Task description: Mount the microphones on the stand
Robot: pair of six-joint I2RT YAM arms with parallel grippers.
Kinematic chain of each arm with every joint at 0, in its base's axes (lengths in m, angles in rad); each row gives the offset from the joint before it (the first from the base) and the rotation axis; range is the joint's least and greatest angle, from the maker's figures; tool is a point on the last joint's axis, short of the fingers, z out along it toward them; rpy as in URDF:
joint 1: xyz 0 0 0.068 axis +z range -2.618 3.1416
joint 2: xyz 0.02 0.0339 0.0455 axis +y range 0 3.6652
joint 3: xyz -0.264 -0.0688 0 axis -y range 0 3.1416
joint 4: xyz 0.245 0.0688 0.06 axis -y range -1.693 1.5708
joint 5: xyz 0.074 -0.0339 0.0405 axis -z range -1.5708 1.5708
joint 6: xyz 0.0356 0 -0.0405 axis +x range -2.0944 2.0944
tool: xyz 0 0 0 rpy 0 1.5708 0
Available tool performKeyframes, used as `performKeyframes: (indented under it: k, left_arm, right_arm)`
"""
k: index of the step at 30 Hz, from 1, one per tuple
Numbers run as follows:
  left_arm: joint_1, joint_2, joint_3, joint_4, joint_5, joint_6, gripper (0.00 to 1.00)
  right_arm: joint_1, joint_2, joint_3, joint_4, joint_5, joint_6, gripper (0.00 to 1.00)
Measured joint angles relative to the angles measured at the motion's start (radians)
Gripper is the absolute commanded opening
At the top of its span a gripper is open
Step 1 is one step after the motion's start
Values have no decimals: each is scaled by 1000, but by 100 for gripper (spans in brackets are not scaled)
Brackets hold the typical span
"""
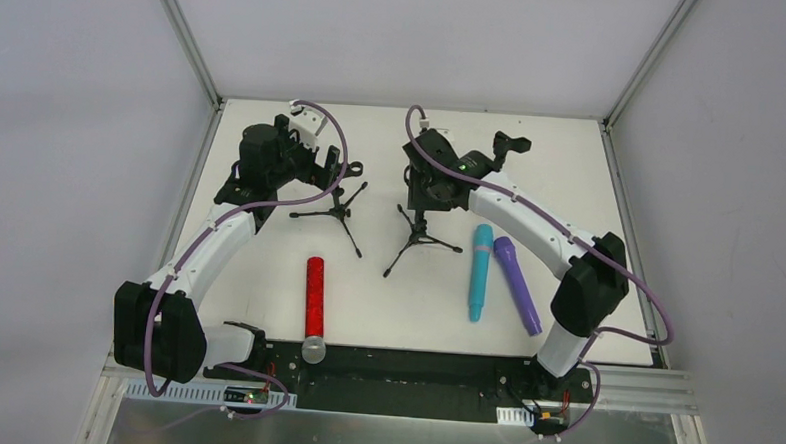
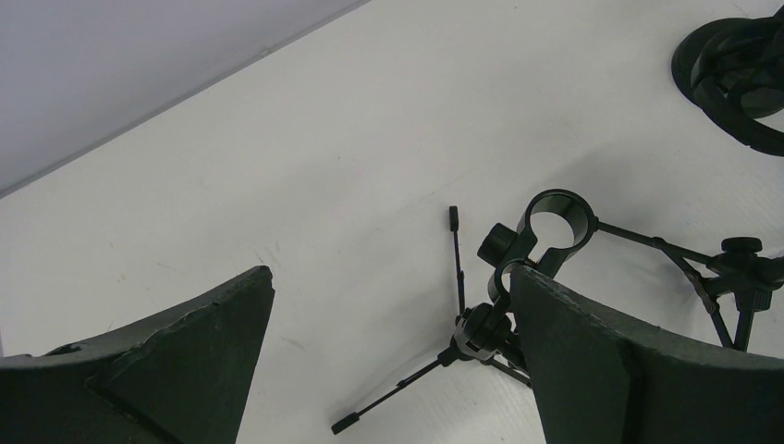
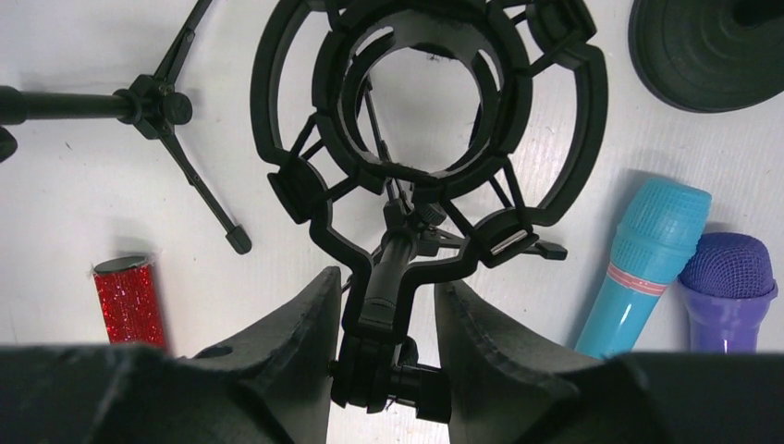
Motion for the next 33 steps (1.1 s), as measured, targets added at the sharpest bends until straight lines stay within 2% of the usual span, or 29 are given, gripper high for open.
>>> performKeyframes:
  k: [16, 25, 31, 33]
  left_arm:
    - [0, 0, 0, -3, 1, 0, 99]
    - [0, 0, 0, -5, 8, 0, 99]
    - [0, 0, 0, -6, 18, 0, 99]
    - [0, 0, 0, -5, 18, 0, 99]
  right_arm:
    - [95, -61, -68, -19, 35, 32, 0]
    - [105, -62, -68, -23, 24, 24, 0]
    - [114, -63, -68, -22, -6, -4, 8]
    - [119, -63, -68, -21, -13, -13, 24]
